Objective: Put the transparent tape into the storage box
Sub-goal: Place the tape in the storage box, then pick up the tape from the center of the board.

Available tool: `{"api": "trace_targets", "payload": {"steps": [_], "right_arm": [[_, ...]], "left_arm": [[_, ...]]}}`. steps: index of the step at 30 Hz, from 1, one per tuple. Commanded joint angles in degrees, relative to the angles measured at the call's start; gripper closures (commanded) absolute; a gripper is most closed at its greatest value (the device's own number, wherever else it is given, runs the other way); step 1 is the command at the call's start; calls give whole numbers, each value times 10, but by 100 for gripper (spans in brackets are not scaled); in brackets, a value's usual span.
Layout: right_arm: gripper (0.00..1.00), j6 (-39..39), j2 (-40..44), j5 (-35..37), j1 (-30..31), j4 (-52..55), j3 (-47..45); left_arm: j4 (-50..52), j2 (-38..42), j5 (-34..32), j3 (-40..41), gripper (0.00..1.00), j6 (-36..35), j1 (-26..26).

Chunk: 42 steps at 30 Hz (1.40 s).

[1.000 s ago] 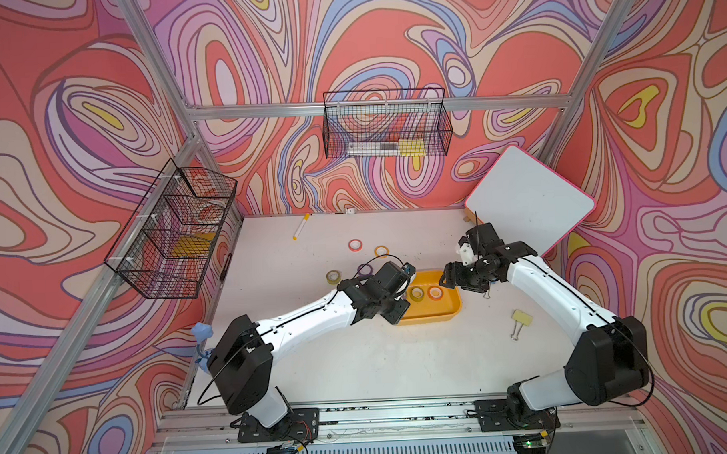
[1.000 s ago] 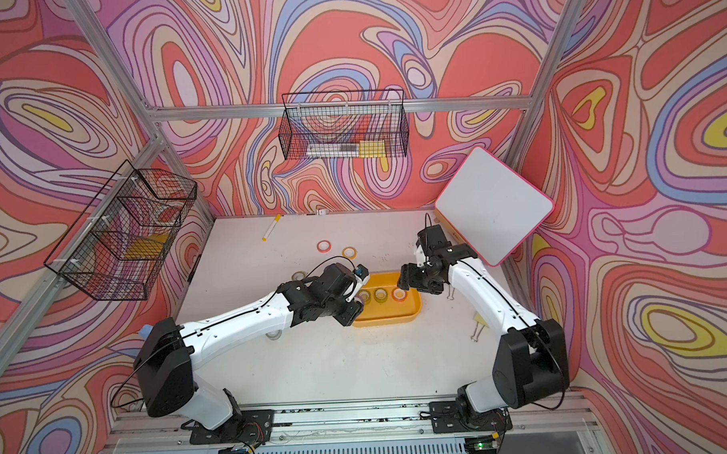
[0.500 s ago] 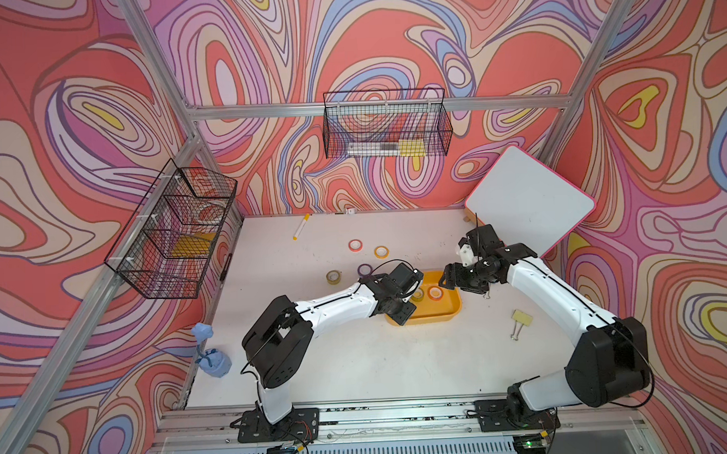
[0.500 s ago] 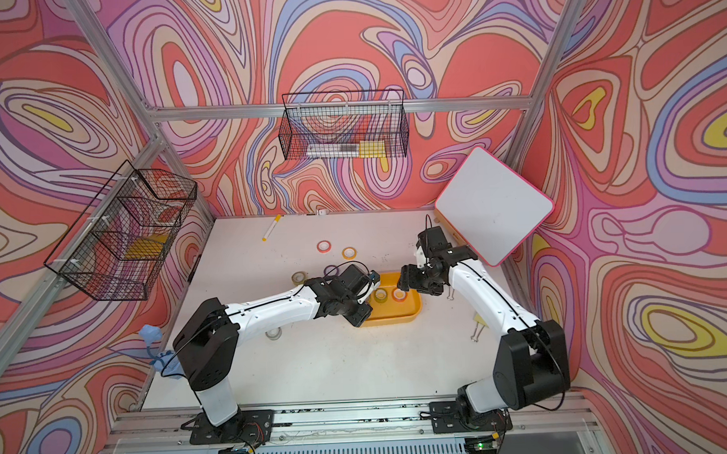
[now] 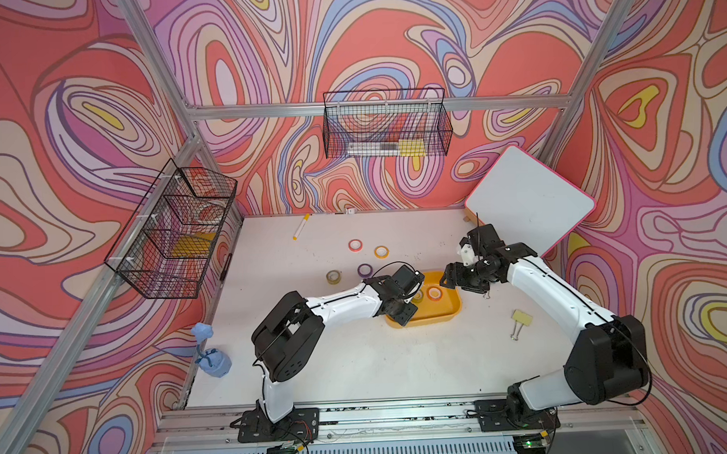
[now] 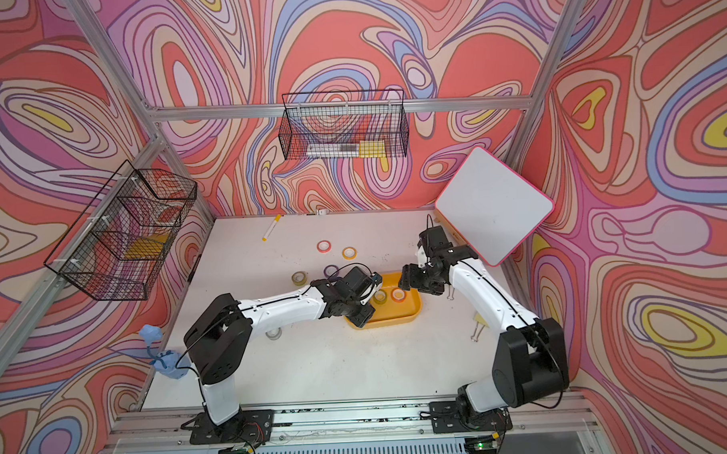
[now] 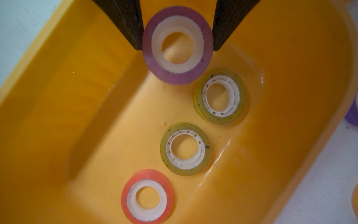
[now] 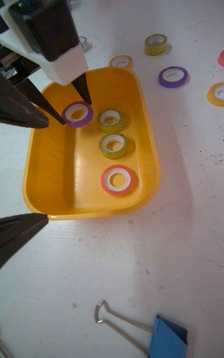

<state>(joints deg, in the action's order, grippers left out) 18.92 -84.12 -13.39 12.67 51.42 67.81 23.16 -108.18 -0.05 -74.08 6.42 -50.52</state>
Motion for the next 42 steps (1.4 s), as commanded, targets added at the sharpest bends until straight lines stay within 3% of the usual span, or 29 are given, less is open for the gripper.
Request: {"api": "trace_targets", "payload": {"steps": [1,5,11,22,32,42], "right_arm": [[29,-5,6,1,-4,3,6],[29,-5,11,3,-5,7,7],[29,0,15,-1,-5,9,12],[32,-47,16,-16,2,34,52],[32,-47,-42,5,82,28,106],[33,-13,-121,31,117,33,194]], "left_arm": [[-5,-13,-4,-1,35,-3,3],[-1,-8,-16,-3,28,-6,3],[16,29,-23,-16,26,-2,6],[125,149,-50,6,26,95,38],[189,226,-17,68,26,201,133],[248,209,-25,62,24,236,198]]}}
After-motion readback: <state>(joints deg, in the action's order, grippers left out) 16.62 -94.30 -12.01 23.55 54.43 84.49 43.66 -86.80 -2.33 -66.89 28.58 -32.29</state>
